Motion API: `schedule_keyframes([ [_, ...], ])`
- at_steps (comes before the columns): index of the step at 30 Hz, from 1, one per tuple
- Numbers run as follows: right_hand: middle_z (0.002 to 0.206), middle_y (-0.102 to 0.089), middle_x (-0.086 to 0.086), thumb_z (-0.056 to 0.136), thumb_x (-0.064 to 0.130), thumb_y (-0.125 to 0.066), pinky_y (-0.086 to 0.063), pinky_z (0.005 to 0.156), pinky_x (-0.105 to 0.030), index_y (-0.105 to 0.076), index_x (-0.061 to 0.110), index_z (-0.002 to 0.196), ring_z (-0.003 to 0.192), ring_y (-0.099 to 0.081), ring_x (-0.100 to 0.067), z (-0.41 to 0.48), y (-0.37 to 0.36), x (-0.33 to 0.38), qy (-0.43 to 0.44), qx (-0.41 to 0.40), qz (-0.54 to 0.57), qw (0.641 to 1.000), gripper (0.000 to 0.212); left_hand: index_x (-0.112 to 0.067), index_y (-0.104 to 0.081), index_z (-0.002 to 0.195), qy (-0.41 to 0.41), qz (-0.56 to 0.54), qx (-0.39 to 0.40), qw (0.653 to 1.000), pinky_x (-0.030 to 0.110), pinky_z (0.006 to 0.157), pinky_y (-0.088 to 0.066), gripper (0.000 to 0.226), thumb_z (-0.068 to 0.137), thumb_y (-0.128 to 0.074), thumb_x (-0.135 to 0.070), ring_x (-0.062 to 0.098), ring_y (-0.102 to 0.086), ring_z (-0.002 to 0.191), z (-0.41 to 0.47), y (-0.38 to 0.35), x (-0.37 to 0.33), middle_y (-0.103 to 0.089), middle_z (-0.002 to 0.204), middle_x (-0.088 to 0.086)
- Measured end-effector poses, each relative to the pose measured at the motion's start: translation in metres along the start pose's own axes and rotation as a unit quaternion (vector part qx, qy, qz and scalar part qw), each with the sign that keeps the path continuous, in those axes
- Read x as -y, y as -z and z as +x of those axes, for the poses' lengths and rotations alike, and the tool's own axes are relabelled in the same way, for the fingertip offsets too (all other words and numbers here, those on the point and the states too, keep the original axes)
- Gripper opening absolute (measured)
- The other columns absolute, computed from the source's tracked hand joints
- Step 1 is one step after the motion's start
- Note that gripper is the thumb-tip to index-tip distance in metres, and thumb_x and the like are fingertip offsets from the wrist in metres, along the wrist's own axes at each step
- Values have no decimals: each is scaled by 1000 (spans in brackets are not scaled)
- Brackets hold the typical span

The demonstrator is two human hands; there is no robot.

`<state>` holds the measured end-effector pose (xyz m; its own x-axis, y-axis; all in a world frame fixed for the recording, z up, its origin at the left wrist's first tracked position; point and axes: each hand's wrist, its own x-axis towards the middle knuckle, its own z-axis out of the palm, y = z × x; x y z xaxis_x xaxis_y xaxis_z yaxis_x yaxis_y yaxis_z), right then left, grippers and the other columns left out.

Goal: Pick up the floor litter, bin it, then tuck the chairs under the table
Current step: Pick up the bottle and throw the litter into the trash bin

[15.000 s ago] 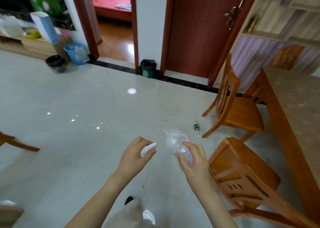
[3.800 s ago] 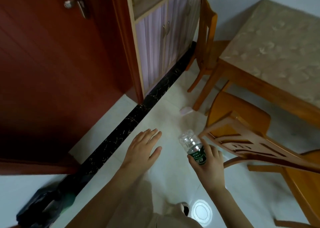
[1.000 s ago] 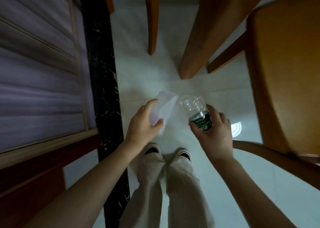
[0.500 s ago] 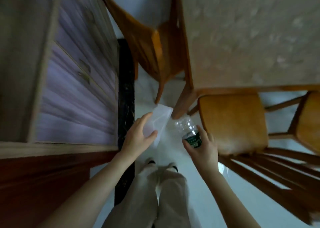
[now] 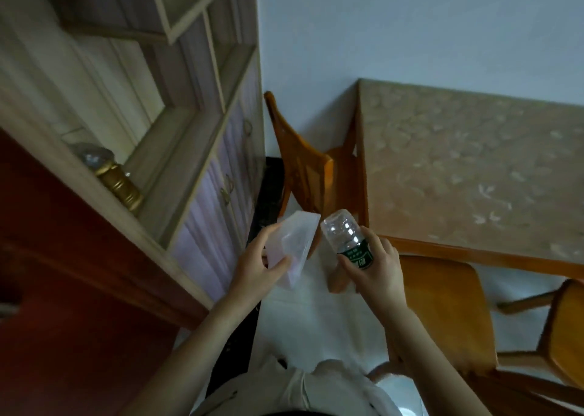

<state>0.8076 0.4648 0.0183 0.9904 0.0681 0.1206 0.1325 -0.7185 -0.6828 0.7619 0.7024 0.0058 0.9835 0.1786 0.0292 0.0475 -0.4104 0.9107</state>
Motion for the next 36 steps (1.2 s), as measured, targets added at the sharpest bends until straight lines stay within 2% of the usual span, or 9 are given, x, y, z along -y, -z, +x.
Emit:
schedule_keyframes([
  [4,126,-55,3,80,47,-74,-49,94,-39,-44,28,142,118,-47,-18,0,-7,-3,52,52,-5,997,72,-31,-46,138,42,44,-76,995,26,99,-46,63,82,-75,-28,2,-50,122,-39,-5,16,-54,133,-15],
  [7,125,-54,2,80,46,-74,-48,95,-42,-43,26,143,117,-46,-20,-4,-10,-13,94,108,-12,990,72,-34,-45,137,64,82,-121,987,30,99,-47,66,79,-74,-33,3,-50,122,-77,-12,24,-55,132,-11],
  [9,123,-54,0,80,45,-74,-48,95,-43,-44,24,142,117,-46,-21,-9,-9,-19,129,143,-15,981,72,-30,-46,139,89,99,-154,979,31,99,-46,66,79,-75,-28,7,-51,120,-104,-19,20,-55,130,-6],
  [13,121,-56,-2,79,45,-76,-49,91,-42,-47,23,140,114,-49,-24,-26,-13,-26,215,222,-24,951,72,-28,-45,141,173,102,-244,949,21,102,-36,63,84,-71,-25,5,-45,125,-166,-39,5,-49,138,-11],
  [16,119,-59,-5,76,42,-79,-49,89,-43,-50,19,139,108,-52,-27,-53,-27,-26,279,284,-31,917,73,-29,-44,141,221,115,-291,924,24,105,-37,64,84,-71,-25,6,-45,127,-225,-59,1,-49,141,-11],
  [24,113,-59,-4,77,43,-77,-50,86,-40,-52,23,131,103,-52,-25,-164,-63,30,427,441,11,789,63,-30,-47,138,340,141,-479,797,27,93,-46,62,81,-74,-26,15,-55,112,-398,-82,-24,-55,132,-8],
  [28,108,-61,-5,73,39,-80,-49,76,-37,-55,21,130,97,-54,-25,-237,-75,61,511,469,44,719,65,-30,-47,137,385,131,-557,724,23,83,-43,62,81,-74,-28,19,-57,101,-483,-93,-37,-56,130,-6],
  [31,108,-63,-6,72,34,-82,-45,75,-31,-58,18,128,98,-55,-25,-304,-76,76,539,492,56,682,63,-34,-46,137,415,129,-591,679,22,82,-43,63,80,-75,-31,18,-58,101,-547,-109,-44,-56,128,-7],
  [36,114,-62,-2,73,45,-77,-48,80,-32,-54,23,132,104,-54,-23,-441,-81,69,549,564,58,614,67,-35,-45,136,459,111,-633,613,23,80,-43,63,80,-75,-34,14,-55,97,-672,-141,-53,-57,124,-9],
])
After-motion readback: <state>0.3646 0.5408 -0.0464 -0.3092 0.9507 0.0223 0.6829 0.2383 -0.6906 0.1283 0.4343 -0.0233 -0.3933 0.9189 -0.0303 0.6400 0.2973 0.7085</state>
